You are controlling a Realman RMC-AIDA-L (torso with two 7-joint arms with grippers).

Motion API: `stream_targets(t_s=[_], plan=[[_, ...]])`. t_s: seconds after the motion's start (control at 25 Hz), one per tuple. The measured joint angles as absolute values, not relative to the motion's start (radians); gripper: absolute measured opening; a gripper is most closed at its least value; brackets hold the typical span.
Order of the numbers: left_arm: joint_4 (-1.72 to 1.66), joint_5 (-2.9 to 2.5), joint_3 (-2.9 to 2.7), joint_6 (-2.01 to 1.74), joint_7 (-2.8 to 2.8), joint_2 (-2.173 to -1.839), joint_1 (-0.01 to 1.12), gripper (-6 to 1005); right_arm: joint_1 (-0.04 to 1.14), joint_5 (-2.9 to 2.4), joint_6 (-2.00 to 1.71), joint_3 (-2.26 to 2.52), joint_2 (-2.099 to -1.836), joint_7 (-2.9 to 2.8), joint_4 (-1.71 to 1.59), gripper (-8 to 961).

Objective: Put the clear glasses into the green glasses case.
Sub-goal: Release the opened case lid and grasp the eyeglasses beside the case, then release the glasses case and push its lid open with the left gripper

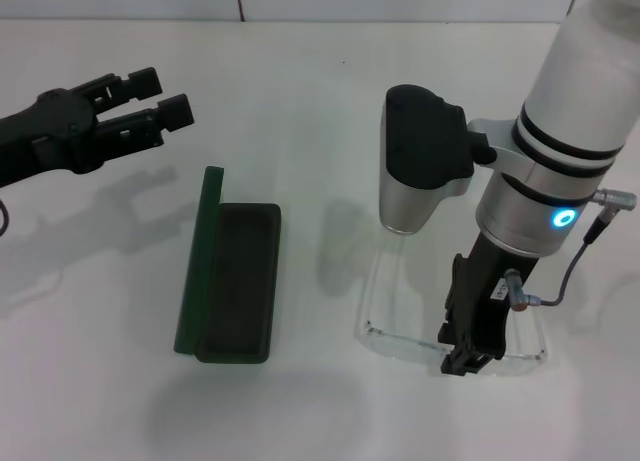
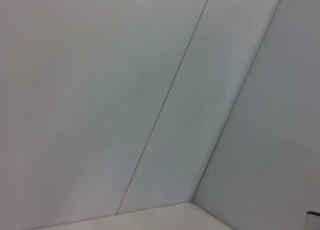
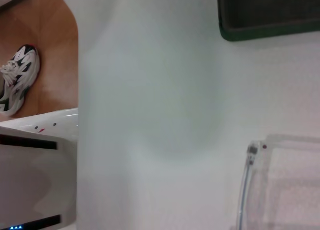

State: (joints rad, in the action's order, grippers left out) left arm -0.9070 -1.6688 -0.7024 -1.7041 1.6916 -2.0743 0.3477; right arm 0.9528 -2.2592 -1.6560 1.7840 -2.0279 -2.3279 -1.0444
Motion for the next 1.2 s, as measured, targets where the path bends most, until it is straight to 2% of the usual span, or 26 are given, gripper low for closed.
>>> stream_targets(t_s=[0.12,0.32,0.48,0.68,1.2], plan=[[-0.903,-1.669,-0.701,-1.704,1.688,-2.074,0.348,849,0.956,-2.259,-1.653,1.784,-2.028,-2.327,-1.03,468],[-0.902,-1.669,-0.701,-1.704,1.686,-2.074,0.346,849,0.956,-2.259,-1.646,1.784,-2.028,-2.324,-1.023,295],[-0.902,-1.669,-0.701,-1.704,1.686,-2.074,0.345,848,0.95,-2.259,-1.642,1.783,-2.028,-2.321,-1.023,192],[-0.902,-1.669,-0.701,-1.704,1.686,-2.075,0.342,848,0.943,-2.259,-1.642,1.777,-2.028,-2.315,-1.027,129],[-0.913,-1.664,-0.7,-1.704,1.693,-2.058,0.344,846,0.81,-2.333,-1.69,1.692,-2.022,-2.381,-1.298,123]])
